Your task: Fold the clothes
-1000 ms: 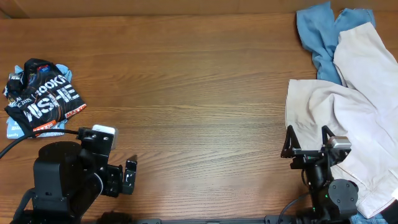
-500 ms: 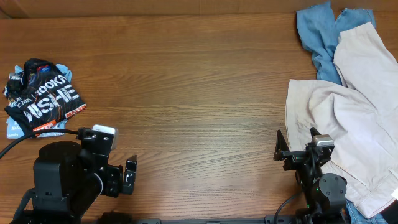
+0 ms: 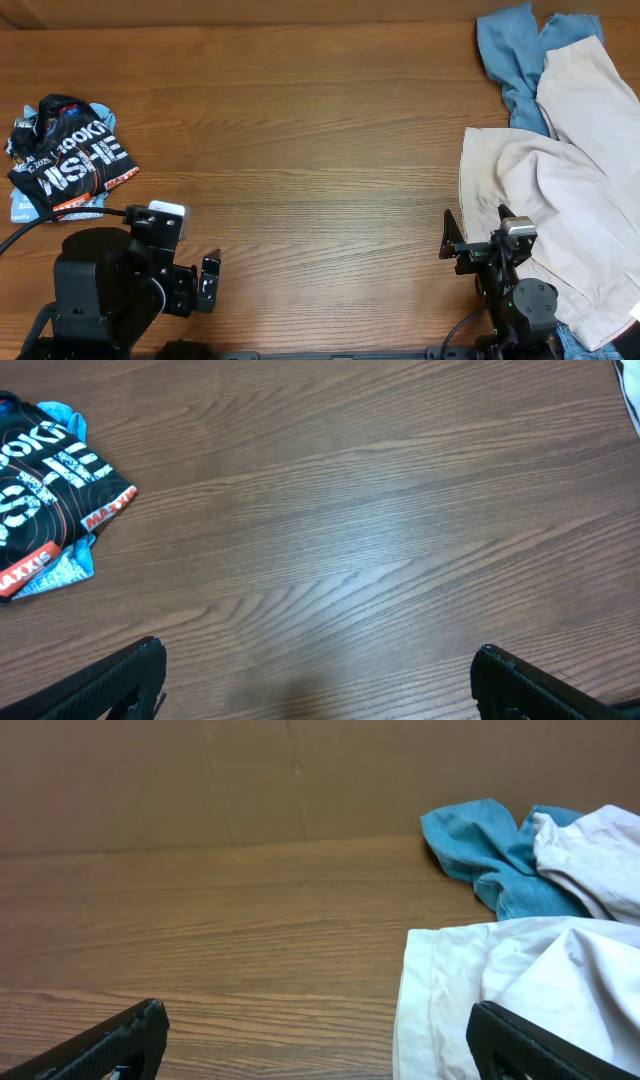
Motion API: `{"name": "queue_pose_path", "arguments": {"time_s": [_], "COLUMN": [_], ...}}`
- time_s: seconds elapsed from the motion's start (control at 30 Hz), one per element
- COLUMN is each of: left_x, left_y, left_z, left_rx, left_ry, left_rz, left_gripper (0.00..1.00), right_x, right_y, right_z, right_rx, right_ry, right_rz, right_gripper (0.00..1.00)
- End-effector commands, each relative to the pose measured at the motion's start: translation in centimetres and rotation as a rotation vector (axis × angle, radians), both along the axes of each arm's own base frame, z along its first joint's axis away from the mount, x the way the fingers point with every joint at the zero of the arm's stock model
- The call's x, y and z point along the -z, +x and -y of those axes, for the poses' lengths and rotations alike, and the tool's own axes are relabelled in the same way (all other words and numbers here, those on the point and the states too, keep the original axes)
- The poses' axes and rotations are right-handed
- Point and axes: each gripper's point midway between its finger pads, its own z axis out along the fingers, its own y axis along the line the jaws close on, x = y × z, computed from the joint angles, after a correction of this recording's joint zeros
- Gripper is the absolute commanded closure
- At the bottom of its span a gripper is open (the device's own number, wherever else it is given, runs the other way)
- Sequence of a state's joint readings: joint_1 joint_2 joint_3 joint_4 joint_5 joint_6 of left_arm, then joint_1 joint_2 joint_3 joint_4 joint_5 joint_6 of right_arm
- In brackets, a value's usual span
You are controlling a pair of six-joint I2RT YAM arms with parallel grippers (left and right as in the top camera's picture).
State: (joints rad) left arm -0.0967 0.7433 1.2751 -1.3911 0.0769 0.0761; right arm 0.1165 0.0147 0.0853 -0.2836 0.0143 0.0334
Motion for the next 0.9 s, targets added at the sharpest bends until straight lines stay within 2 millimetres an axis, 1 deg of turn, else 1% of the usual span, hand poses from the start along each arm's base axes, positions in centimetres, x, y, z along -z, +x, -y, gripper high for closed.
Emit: {"name": "queue_pose_path", "arguments": {"time_s": [0.0,0.27,0.37,0.43,0.5,0.63,0.77,0.87], "left_x": [-0.1,-0.2,0.1,-0.3,-0.1,2.2,5.2,7.4], "left_y": [0.0,-0.1,-0.5,0.3,0.9,1.1,1.5,2.1], "left_z": [-0.1,-0.1,0.0,-0.3,-0.9,-1.3,-1.5,-1.5], "left_rx": [-0.014,-0.017,-0.026,-0.053,-0.082,-0.103,-0.112,-0.112], "left_ry": [-0.006,-0.007,-0.031,-0.047,-0.049,-0.052,-0.053,-0.054], "left_rz": [0.005,0.01,-0.004,0.075,0.157,0.259,0.351,0.421], "left_gripper": [0.0,0.0,0.0,0.0,0.0,0.0,0.0,0.0], "right_x": [-0.4,-0.4,-0.4,-0.4,-0.4,-0.4,-0.4,-0.4], "right_y": [0.0,0.0,0.0,0.0,0.0,0.0,0.0,0.0], "right_z": [0.1,0.1,0.1,0.1,0.1,0.1,0.1,0.1], "right_rx": [0.001,0.001,0.001,0.001,0.001,0.001,0.001,0.001], "right_ry": [-0.001,-0.001,-0.001,-0.001,-0.001,-0.001,-0.001,-0.001], "right_rz": [0.018,0.018,0.018,0.018,0.018,0.018,0.018,0.018], "right_gripper": [0.0,0.0,0.0,0.0,0.0,0.0,0.0,0.0]}}
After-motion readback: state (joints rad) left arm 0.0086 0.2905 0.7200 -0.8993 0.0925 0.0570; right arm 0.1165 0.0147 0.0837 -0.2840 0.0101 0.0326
